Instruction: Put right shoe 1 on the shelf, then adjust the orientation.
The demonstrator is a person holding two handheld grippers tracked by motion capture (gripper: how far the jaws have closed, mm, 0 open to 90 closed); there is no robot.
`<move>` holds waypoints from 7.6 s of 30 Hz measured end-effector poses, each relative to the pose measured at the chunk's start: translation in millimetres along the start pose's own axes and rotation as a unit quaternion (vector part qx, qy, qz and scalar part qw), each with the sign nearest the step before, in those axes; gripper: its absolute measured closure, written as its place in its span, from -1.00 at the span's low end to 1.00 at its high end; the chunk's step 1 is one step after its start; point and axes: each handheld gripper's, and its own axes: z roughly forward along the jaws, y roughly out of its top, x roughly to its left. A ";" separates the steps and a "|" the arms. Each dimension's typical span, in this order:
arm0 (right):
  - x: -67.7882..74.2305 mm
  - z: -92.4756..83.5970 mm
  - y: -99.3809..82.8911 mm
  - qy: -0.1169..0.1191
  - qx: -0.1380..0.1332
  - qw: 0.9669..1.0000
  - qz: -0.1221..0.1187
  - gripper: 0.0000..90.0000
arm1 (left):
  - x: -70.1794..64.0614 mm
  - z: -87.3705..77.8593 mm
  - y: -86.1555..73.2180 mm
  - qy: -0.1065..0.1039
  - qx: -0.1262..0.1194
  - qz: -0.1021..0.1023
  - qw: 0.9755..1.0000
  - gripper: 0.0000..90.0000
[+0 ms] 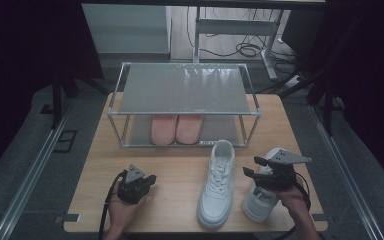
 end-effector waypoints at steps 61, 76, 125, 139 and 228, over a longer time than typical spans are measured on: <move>58.0 -14.1 -24.1 0.051 0.095 0.989 -0.104 0.85 | 31.6 -24.5 -1.0 -0.005 0.011 -0.011 1.000 -0.20; 88.5 -9.1 -23.1 0.083 0.132 0.974 -0.163 1.00 | 34.7 -27.5 -1.4 0.012 0.009 -0.021 1.000 -0.17; 135.8 50.9 -14.4 0.077 0.193 0.950 -0.235 1.00 | 45.0 -31.3 -4.6 0.018 0.002 -0.041 0.999 -0.16; 141.8 80.3 1.9 0.080 0.190 0.952 -0.227 1.00 | 47.5 -31.9 -5.5 0.019 0.002 -0.044 0.999 -0.15; 48.6 73.0 46.9 0.015 0.239 0.959 -0.154 1.00 | 50.5 -34.5 -6.5 0.022 0.001 -0.048 0.999 -0.15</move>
